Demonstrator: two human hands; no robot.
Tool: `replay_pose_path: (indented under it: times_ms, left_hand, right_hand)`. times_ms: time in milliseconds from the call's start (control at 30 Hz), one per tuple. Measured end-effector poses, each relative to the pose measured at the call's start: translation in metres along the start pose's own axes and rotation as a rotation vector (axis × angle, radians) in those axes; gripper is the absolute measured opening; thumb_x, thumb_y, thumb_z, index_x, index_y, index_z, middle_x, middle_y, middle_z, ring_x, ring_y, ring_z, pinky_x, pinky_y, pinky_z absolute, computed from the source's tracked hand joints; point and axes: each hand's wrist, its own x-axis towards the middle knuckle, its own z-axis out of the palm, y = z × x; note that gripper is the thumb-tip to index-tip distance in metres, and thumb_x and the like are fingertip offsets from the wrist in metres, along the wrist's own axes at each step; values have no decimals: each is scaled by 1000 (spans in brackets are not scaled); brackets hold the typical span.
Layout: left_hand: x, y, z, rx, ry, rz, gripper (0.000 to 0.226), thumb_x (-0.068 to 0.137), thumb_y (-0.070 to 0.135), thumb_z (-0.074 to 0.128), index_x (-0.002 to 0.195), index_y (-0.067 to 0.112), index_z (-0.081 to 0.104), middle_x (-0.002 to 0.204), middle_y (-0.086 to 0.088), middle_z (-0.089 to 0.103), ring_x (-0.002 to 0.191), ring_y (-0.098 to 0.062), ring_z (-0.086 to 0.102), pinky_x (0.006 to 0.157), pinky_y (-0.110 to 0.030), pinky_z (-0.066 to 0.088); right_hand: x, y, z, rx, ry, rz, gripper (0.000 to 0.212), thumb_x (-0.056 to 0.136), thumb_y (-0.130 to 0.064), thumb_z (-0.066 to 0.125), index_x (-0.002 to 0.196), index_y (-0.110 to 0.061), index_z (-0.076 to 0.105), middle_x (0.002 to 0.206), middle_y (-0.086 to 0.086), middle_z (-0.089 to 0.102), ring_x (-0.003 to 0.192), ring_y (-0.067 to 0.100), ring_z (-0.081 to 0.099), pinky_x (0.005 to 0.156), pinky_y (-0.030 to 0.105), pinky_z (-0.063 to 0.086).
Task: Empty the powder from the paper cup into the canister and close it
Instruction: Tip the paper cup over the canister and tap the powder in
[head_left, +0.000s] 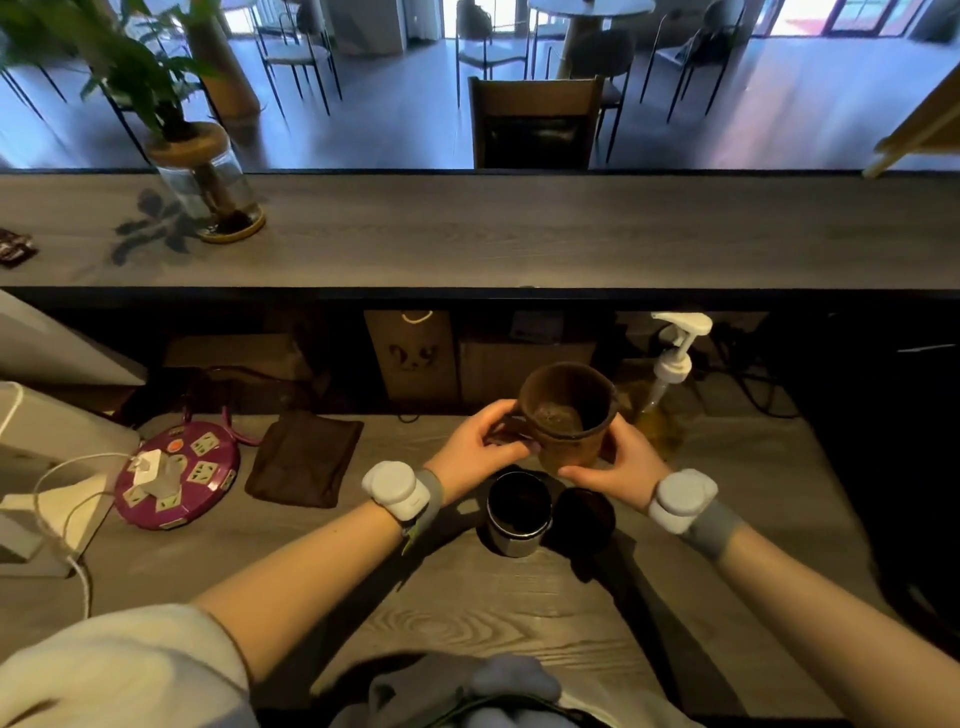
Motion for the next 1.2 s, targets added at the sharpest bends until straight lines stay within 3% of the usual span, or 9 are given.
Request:
replay_pose_path:
  times_ms: [167, 267, 333, 500, 633, 733, 900, 1000, 1200]
  left_hand:
    - [-9, -12, 2, -17, 23, -54, 35, 85, 10, 63, 114, 28, 53, 109, 9, 63, 107, -2, 60, 89, -15, 50]
    - [-18, -30, 0, -6, 194, -105, 40, 84, 16, 65, 121, 22, 51, 122, 2, 56, 118, -12, 53, 105, -30, 44]
    - [-27, -49, -2, 17, 253, -184, 48, 83, 22, 68, 125, 26, 46, 130, 1, 50, 125, -13, 46, 109, -33, 38]
    - [-49, -94, 5, -17, 132, -378, 98, 74, 25, 77, 149, 29, 14, 153, -4, 26, 142, -21, 27, 107, -29, 33]
    - [-52, -114, 20, -70, 90, -415, 109, 70, 19, 80, 150, 23, 6, 156, -8, 23, 143, -20, 25, 111, -33, 32]
    - [-49, -121, 27, -72, 64, -399, 108, 70, 13, 80, 150, 19, 7, 155, -6, 26, 142, -20, 28, 110, -31, 32]
    - [-42, -128, 30, -63, 83, -357, 95, 70, 11, 79, 146, 22, 24, 149, -3, 37, 139, -20, 32, 109, -33, 36]
    - [-41, -130, 30, -49, 109, -327, 79, 71, 10, 78, 134, 30, 34, 132, 5, 45, 134, -16, 37, 100, -29, 39]
    - [-42, -133, 30, -57, 129, -298, 74, 73, 12, 77, 132, 32, 38, 129, 9, 47, 130, -10, 38, 97, -25, 41]
  right_hand:
    - [-1, 8, 4, -3, -3, -2, 73, 68, -13, 81, 124, -29, 39, 114, -27, 48, 106, -13, 47, 83, -3, 40]
    - [-1, 14, 1, -15, 5, 10, 74, 69, -13, 81, 126, -29, 37, 114, -27, 47, 105, -12, 47, 82, -3, 40]
    - [-3, 19, -3, -51, -1, 10, 74, 69, -15, 81, 127, -29, 37, 115, -22, 50, 107, -5, 50, 84, -1, 41]
    - [-10, 40, -7, -192, -41, 50, 79, 67, -19, 82, 133, -15, 40, 127, 1, 52, 116, 13, 49, 93, 21, 42]
    - [-18, 55, -5, -255, -69, 124, 91, 55, -46, 77, 134, -16, 40, 130, 5, 53, 120, 19, 52, 101, 40, 47]
    - [-19, 61, -3, -288, -83, 136, 93, 54, -50, 74, 133, -15, 40, 130, 6, 53, 120, 20, 52, 101, 44, 47]
    - [-17, 65, -1, -376, -120, 115, 85, 65, -30, 81, 136, -13, 37, 134, 10, 48, 121, 23, 49, 98, 31, 42]
    - [-15, 68, -3, -412, -155, 109, 85, 67, -31, 80, 137, -16, 35, 136, 8, 45, 121, 21, 48, 95, 27, 40]
    - [-9, 64, -10, -471, -195, 54, 82, 67, -31, 80, 136, -17, 38, 132, 4, 52, 119, 16, 51, 92, 21, 38]
